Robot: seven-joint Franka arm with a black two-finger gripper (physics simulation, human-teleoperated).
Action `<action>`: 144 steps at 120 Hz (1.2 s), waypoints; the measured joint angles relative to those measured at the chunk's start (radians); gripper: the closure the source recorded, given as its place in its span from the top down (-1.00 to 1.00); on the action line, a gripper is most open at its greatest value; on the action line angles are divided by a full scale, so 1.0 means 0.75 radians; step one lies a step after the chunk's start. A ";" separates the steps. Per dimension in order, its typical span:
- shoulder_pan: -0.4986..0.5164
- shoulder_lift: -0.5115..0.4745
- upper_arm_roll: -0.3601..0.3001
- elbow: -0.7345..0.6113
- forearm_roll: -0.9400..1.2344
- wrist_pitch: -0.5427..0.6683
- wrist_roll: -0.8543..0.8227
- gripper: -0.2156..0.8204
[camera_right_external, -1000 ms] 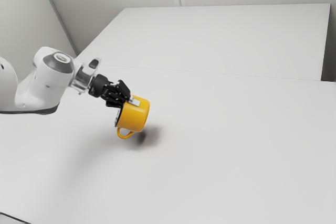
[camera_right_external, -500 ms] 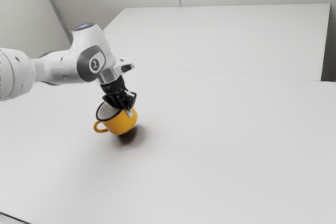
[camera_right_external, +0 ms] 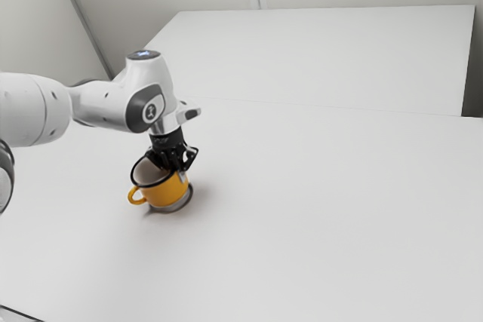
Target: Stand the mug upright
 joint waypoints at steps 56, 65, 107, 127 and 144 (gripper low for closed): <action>0.000 0.037 0.000 0.054 -0.112 -0.011 -0.123 0.12; 0.001 0.029 0.001 0.065 -0.128 -0.017 -0.130 0.26; 0.195 -0.136 -0.169 0.245 -0.105 -0.175 -0.031 0.52; 0.211 -0.159 -0.173 0.452 -0.039 -0.325 0.076 0.56; 0.205 -0.157 -0.167 0.598 0.004 -0.454 0.157 0.57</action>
